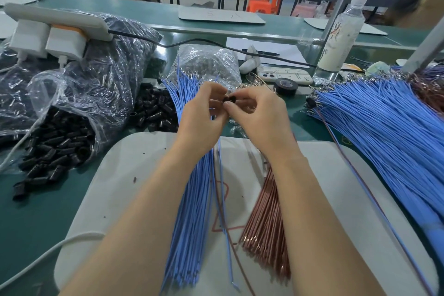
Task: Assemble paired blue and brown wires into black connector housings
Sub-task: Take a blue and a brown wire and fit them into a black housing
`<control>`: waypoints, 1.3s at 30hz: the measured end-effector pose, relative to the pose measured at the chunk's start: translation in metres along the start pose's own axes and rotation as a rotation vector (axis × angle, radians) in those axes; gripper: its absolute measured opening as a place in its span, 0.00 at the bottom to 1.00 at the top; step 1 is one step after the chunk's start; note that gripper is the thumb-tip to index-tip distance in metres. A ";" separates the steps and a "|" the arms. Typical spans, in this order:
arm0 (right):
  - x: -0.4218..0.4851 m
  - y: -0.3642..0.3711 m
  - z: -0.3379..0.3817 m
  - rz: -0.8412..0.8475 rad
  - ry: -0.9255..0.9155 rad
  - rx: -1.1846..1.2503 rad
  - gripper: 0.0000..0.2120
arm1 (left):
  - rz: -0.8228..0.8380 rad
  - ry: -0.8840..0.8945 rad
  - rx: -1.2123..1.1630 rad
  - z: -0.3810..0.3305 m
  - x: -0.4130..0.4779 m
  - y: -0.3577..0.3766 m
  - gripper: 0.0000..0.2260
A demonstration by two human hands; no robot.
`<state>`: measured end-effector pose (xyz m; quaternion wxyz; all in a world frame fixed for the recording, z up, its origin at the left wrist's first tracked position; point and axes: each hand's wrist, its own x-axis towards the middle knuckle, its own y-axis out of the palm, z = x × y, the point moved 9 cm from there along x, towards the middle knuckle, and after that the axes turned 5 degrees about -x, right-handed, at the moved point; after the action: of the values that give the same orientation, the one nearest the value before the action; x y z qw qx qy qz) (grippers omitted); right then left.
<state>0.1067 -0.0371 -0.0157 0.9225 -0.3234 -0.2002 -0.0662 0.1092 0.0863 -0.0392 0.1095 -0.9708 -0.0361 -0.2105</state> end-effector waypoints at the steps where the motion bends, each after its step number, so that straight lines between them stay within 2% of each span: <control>1: 0.000 0.000 0.002 -0.013 -0.009 -0.020 0.09 | 0.004 0.015 0.029 -0.002 -0.001 0.001 0.11; 6: -0.004 -0.006 0.015 -0.148 -0.073 -0.104 0.08 | -0.055 -0.005 0.331 0.001 -0.001 -0.003 0.07; 8: -0.006 -0.004 0.020 -0.141 -0.093 -0.120 0.09 | -0.048 -0.050 0.380 0.007 -0.001 -0.003 0.04; 14: -0.003 -0.003 0.015 0.031 -0.015 -0.045 0.06 | -0.050 -0.019 0.340 0.009 0.000 -0.004 0.08; 17: -0.002 -0.018 0.013 0.027 0.001 0.043 0.05 | -0.067 -0.039 0.243 0.013 0.001 -0.004 0.09; 24: -0.006 -0.020 0.026 0.085 -0.068 0.135 0.06 | -0.070 0.041 0.322 0.005 -0.001 -0.005 0.08; 32: -0.005 -0.016 0.024 0.070 -0.097 0.016 0.05 | -0.071 0.034 0.331 0.004 0.000 -0.005 0.10; 39: -0.005 -0.020 0.025 -0.015 -0.102 -0.072 0.05 | -0.044 0.034 0.279 0.005 0.000 -0.002 0.05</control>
<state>0.0887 -0.0375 0.0115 0.8983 -0.3578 -0.2469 -0.0635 0.1108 0.0892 -0.0438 0.2394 -0.9413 -0.0844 -0.2223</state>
